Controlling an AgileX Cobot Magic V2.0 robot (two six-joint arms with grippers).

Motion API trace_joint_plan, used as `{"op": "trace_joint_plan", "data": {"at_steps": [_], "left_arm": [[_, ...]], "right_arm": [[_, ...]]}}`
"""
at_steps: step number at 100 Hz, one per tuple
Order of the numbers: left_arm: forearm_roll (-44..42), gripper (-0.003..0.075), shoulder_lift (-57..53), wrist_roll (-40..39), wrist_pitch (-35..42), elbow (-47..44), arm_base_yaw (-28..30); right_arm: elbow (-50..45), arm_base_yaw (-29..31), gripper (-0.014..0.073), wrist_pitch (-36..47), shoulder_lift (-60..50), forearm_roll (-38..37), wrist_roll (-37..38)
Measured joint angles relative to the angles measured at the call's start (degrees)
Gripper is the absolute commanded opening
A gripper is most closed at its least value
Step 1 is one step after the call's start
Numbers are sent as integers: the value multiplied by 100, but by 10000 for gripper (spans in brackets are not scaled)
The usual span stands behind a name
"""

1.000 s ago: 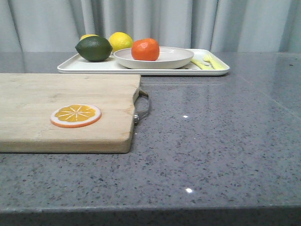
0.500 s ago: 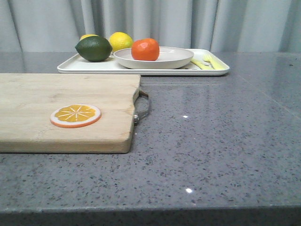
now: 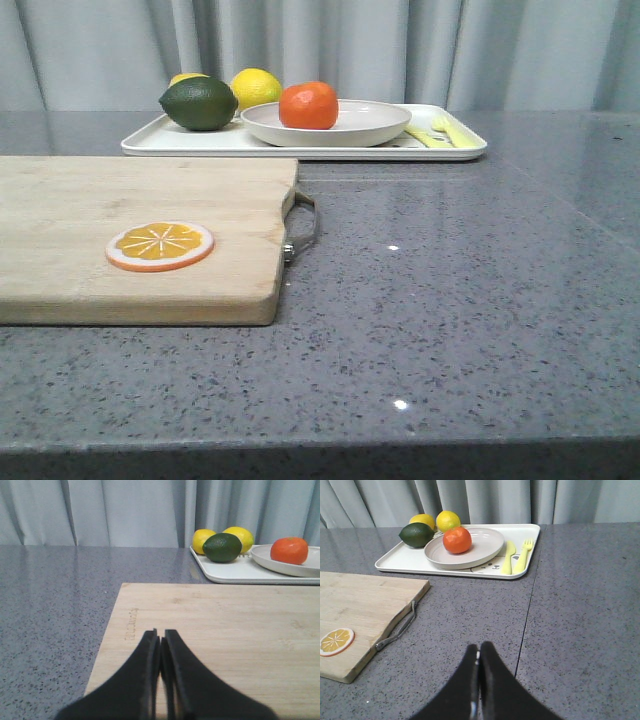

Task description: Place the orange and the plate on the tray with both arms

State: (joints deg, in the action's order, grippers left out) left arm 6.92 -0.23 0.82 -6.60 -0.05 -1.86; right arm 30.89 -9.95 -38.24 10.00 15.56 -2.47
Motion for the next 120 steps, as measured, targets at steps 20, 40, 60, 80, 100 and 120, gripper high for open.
{"op": "trace_joint_plan", "data": {"at_steps": [20,40,60,80,100,120], "left_arm": [[-21,-19,0,0,-149,0,0],[-21,-19,0,0,-152,0,0],[-21,-19,0,0,-152,0,0],[-21,-19,0,0,-163,0,0],[-21,-19,0,0,-163,0,0],[-21,-19,0,0,-163,0,0]], "right_arm": [[0,0,-65,0,0,0,0],[0,0,-65,0,0,0,0],[0,0,-65,0,0,0,0],[0,0,-65,0,0,0,0],[0,0,-65,0,0,0,0],[-72,0,-65,83,0,0,0]]}}
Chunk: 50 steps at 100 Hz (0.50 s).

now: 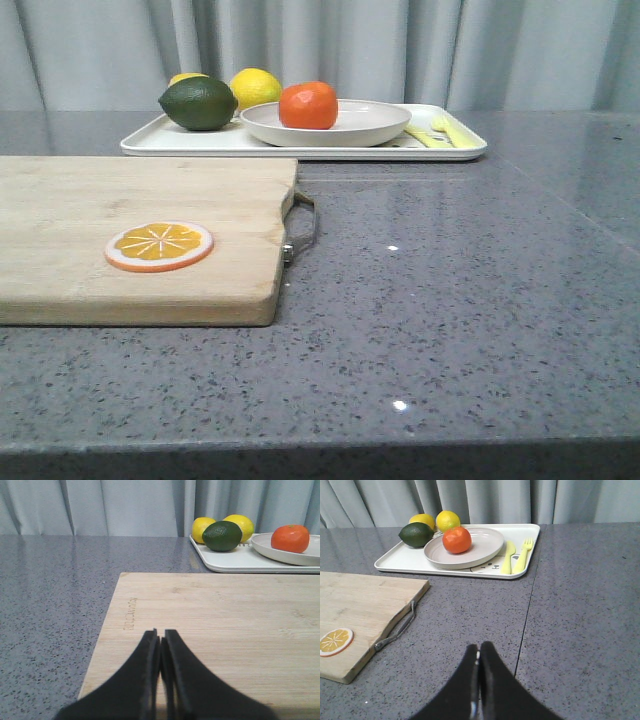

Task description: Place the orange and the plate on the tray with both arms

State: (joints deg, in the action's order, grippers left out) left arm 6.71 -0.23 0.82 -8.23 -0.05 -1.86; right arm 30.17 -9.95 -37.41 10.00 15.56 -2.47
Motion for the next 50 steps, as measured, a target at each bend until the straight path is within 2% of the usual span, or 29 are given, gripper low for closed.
{"op": "trace_joint_plan", "data": {"at_steps": [27,50], "left_arm": [[0,-19,0,0,0,0,0],[0,-19,0,0,0,0,0]], "right_arm": [[-967,350,-65,1364,0,-411,36],[-1690,730,-65,2445,-25,-1415,622]]}}
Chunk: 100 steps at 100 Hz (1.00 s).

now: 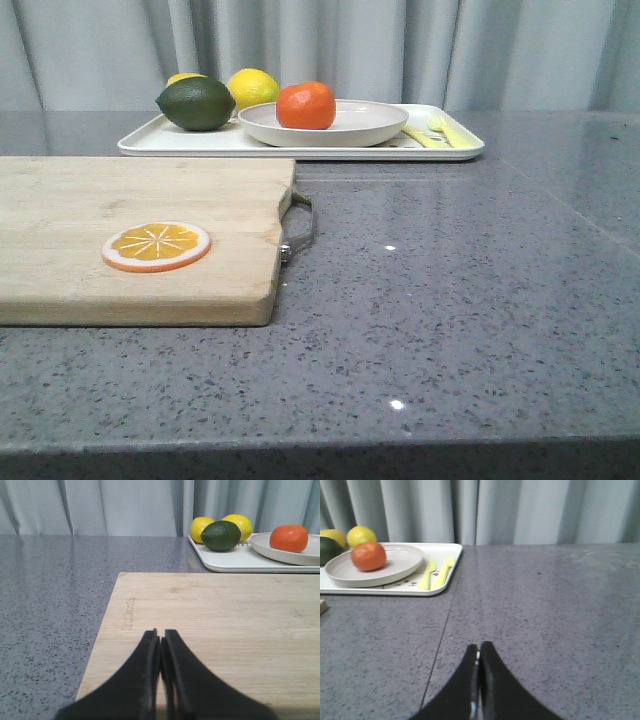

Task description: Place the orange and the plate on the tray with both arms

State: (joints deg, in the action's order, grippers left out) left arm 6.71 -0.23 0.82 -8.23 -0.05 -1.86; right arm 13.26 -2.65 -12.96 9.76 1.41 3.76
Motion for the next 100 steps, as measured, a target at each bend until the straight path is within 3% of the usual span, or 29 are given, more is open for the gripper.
{"op": "trace_joint_plan", "data": {"at_steps": [25,49,100], "left_arm": [[0,-19,0,0,0,0,0],[0,-19,0,0,0,0,0],[0,-19,0,0,-13,0,0]], "right_arm": [[-865,263,-65,1109,-607,-610,680],[-1446,390,-65,1176,-1030,-637,739],[-1490,390,-65,1108,-1030,-647,761]]}}
